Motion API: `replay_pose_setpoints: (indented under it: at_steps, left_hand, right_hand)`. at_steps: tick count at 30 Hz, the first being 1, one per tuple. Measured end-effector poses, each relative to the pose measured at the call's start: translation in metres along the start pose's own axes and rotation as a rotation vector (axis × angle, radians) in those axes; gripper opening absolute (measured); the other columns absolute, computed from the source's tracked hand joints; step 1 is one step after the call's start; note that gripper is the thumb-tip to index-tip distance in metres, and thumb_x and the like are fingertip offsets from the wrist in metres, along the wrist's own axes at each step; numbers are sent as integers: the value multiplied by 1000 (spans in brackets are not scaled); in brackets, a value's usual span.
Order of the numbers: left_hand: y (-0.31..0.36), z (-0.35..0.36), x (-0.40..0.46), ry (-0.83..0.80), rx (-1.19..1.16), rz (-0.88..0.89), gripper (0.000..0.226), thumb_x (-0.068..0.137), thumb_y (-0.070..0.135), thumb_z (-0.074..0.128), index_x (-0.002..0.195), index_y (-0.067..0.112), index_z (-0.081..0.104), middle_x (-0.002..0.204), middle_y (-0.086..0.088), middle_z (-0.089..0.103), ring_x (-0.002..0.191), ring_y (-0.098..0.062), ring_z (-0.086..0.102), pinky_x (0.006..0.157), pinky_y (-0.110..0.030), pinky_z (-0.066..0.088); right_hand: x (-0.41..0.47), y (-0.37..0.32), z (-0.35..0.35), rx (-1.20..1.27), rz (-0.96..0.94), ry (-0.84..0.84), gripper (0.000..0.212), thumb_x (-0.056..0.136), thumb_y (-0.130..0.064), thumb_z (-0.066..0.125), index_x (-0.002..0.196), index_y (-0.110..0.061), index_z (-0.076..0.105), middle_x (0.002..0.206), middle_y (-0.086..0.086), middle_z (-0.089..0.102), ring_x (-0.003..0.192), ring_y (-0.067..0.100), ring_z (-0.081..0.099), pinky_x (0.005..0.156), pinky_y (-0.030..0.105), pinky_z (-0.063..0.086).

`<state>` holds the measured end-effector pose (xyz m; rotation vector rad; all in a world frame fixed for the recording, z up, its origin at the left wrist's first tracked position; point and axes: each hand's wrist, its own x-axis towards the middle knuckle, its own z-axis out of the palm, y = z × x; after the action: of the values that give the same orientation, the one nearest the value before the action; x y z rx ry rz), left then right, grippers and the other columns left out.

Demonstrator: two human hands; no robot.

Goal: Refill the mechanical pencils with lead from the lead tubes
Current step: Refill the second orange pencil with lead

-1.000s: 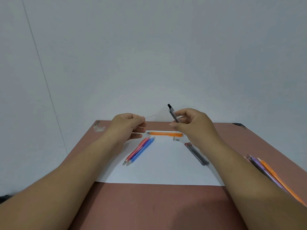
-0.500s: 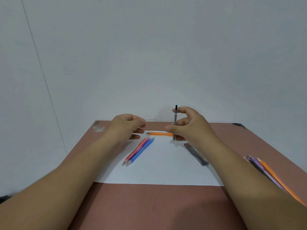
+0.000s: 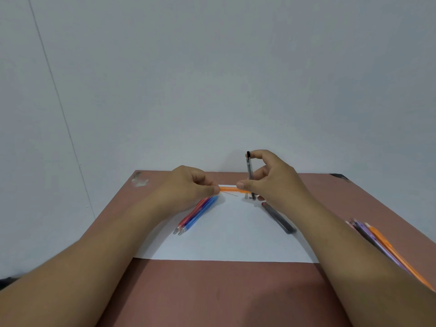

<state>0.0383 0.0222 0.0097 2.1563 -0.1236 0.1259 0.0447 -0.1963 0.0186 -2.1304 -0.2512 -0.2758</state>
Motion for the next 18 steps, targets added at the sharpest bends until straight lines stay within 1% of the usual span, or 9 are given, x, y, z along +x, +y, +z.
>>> replay_pose_setpoints:
  at_steps: [2, 4, 6, 8, 11, 13, 14, 16, 18]
  left_hand:
    - [0, 1, -1, 17, 21, 9, 16, 89, 29, 76, 80, 16, 77, 66, 1, 58, 47, -2, 42, 43, -10, 33]
    - [-1, 1, 0, 20, 27, 19, 17, 91, 30, 75, 82, 15, 76, 69, 0, 58, 44, -1, 40, 43, -9, 33]
    - [-1, 1, 1, 15, 36, 32, 17, 90, 31, 75, 83, 16, 76, 72, 0, 60, 46, 0, 42, 44, -8, 34]
    - [0, 3, 1, 24, 36, 34, 16, 91, 32, 74, 84, 18, 76, 74, -1, 63, 50, -1, 45, 45, -7, 35]
    - [2, 3, 1, 63, 10, 34, 15, 93, 31, 72, 86, 19, 77, 81, -7, 68, 61, -8, 48, 46, -8, 36]
    - [1, 2, 1, 86, -14, 32, 15, 93, 31, 71, 84, 19, 76, 80, -9, 67, 62, -11, 47, 50, -13, 38]
    - [0, 1, 2, 95, -25, 36, 15, 93, 31, 71, 82, 21, 76, 80, -8, 67, 64, -11, 48, 56, -17, 41]
    - [-3, 0, 3, 117, -51, 41, 16, 91, 33, 72, 77, 26, 75, 84, -5, 71, 69, -13, 53, 66, -27, 45]
    - [-5, 0, 4, 147, -64, 30, 16, 90, 34, 72, 75, 28, 75, 85, 0, 73, 73, -13, 58, 70, -31, 49]
  right_hand:
    - [-1, 0, 0, -4, -1, -13, 64, 72, -31, 91, 122, -50, 56, 80, -4, 71, 64, 3, 69, 68, 35, 59]
    - [-3, -2, 0, 3, -9, -16, 63, 73, -30, 91, 122, -50, 56, 79, -4, 70, 60, 2, 67, 63, 31, 53]
    - [-4, -3, 0, -2, -17, -11, 62, 74, -30, 90, 122, -50, 55, 79, -4, 69, 59, 0, 66, 62, 30, 53]
    - [-4, -4, 0, -18, -22, -5, 61, 75, -31, 89, 123, -50, 55, 81, -4, 69, 61, 0, 66, 65, 32, 57]
    - [-3, -4, 0, -21, -17, -2, 61, 74, -32, 89, 122, -51, 56, 82, -4, 70, 63, 2, 67, 69, 35, 60]
    - [-3, -6, 0, -17, -12, -23, 61, 73, -32, 90, 120, -52, 56, 83, -3, 71, 64, 5, 69, 65, 34, 59]
    - [-4, -7, -1, -17, -10, -42, 61, 73, -32, 90, 119, -52, 55, 83, -3, 72, 65, 7, 70, 65, 33, 59]
    - [-7, -10, -1, -33, -13, -84, 59, 74, -32, 90, 118, -53, 55, 83, -3, 73, 67, 10, 72, 65, 34, 61]
    - [-10, -15, -1, -48, -23, -133, 57, 76, -31, 89, 116, -52, 55, 82, -2, 74, 67, 11, 72, 65, 32, 62]
